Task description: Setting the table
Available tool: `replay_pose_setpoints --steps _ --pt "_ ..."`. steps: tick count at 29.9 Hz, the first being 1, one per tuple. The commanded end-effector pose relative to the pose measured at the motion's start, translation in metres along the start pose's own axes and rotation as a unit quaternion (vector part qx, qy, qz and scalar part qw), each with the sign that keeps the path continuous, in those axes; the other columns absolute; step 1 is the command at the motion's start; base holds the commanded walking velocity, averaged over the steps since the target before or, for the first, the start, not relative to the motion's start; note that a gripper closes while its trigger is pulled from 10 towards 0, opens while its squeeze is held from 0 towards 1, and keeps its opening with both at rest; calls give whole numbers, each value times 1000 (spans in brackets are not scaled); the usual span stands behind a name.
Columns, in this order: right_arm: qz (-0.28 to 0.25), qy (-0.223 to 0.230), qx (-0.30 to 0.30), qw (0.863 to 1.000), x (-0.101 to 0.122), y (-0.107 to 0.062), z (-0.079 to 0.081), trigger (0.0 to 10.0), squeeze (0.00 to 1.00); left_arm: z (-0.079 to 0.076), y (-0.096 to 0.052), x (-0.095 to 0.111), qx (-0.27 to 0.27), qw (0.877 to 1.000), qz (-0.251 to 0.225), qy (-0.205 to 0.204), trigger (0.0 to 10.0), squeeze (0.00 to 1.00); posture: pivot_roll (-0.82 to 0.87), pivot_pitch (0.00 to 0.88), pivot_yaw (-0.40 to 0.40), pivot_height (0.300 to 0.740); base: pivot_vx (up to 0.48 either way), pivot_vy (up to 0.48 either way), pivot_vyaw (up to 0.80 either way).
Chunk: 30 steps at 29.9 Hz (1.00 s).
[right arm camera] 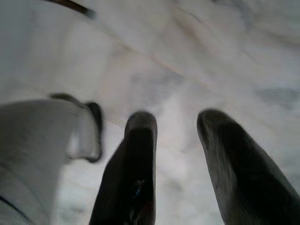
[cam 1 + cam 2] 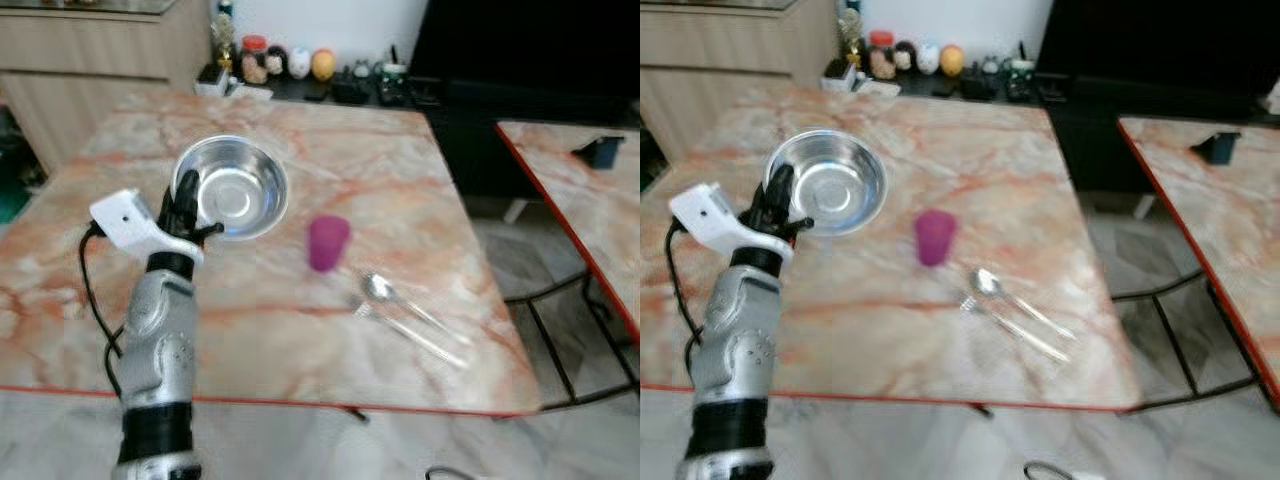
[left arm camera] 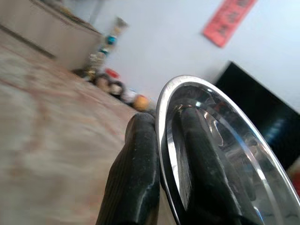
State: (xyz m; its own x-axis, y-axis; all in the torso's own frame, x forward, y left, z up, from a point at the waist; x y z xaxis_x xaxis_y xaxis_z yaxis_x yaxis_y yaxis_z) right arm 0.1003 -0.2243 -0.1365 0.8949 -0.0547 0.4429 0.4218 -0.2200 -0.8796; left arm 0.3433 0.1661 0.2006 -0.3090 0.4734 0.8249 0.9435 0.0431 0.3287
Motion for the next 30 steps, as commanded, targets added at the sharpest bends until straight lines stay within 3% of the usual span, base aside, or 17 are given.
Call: replay_pose_setpoints --steps 1,30 --pt "-6 -1 4 1000 4 1 4 10000 0 2 2 10 1 1000 -16 4 10000 0 53 0 -107 740 0 -349 -600" --pt "-9 -1 11 1000 7 1 4 10000 0 -5 8 18 -12 1000 -25 -5 10000 0 41 0 -95 740 0 -351 0"
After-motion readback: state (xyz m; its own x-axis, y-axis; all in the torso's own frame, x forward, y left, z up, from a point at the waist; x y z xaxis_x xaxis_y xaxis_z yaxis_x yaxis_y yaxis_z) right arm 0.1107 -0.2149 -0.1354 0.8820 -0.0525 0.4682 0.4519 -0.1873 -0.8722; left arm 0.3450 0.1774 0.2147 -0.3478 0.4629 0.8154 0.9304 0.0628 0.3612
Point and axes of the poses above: a point about 5 cm out from each wrist's last joint towards the gripper, its own y axis pointing out of the wrist towards the gripper, its own x axis along the axis of the wrist's last joint, z = x × y, the point moved 3 cm from there along y, pointing out of the wrist towards the gripper, and after that the axes turned 1 degree about -y, right-handed, at the moved point
